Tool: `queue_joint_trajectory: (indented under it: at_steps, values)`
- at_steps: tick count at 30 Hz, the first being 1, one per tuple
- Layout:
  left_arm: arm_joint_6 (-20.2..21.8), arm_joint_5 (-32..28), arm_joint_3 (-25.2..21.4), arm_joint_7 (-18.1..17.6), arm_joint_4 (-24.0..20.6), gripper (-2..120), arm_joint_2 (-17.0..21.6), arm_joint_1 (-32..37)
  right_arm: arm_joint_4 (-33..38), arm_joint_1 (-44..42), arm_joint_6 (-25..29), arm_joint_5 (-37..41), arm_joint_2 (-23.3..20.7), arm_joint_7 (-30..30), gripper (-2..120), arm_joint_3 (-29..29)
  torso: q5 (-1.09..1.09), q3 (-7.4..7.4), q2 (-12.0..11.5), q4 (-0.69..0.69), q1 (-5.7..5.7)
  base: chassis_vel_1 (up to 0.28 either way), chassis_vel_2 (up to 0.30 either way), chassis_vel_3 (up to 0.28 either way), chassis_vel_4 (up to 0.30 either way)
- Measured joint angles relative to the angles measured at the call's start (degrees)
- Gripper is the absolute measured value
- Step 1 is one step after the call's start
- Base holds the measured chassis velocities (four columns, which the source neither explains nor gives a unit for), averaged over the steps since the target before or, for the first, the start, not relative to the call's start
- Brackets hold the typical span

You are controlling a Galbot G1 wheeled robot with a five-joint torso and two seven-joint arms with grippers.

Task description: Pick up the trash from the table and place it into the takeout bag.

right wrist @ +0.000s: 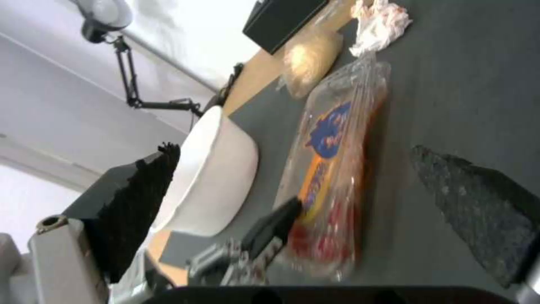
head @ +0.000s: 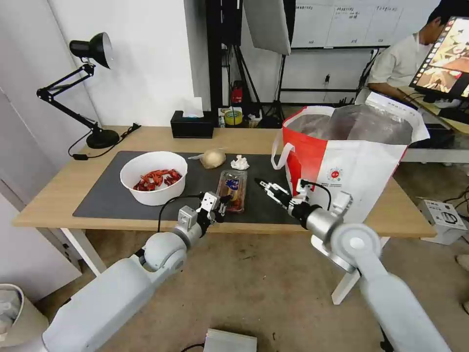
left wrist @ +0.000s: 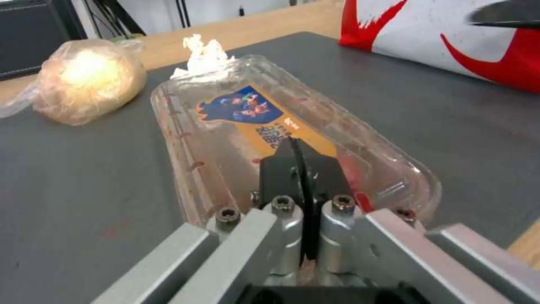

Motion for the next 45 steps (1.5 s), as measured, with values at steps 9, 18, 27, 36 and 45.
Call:
queue_joint_trajectory:
  at_steps: [9, 18, 27, 36, 45]
  values:
    - [-0.1, -0.2, 0.5, -0.1, 0.5, 0, -0.1, -0.2, -6.0, 6.8, -3.0, -0.1, 3.3, 7.8, 100, -3.1, 0.0, 0.0, 0.0, 0.0, 0.0, 0.0, 0.0, 0.0, 0.0]
    - [-0.1, -0.4, 0.6, -0.2, 0.6, 0, -0.1, -0.4, -9.4, 10.5, -4.8, -0.4, 5.2, 10.5, 100, -5.1, 0.0, 0.0, 0.0, 0.0, 0.0, 0.0, 0.0, 0.0, 0.0]
    - [-0.1, -1.5, 0.8, -0.4, 0.3, 0, -0.1, -0.7, -12.7, 14.2, -6.6, -0.9, 7.5, 14.1, 100, -6.6, 0.0, 0.0, 0.0, 0.0, 0.0, 0.0, 0.0, 0.0, 0.0]
    - [-0.2, -1.7, 1.3, -0.7, 0.7, 0, -0.5, -0.9, -15.2, 16.5, -8.9, -1.8, 9.6, 16.9, 100, -7.9, 0.0, 0.0, 0.0, 0.0, 0.0, 0.0, 0.0, 0.0, 0.0]
    - [-0.3, -2.0, 1.5, -0.7, 0.7, 0, -0.5, -1.3, -16.4, 17.1, -9.5, -1.8, 11.1, 18.9, 100, -8.7, 0.0, 0.0, 0.0, -0.01, 0.0, 0.0, 0.0, 0.0, 0.0]
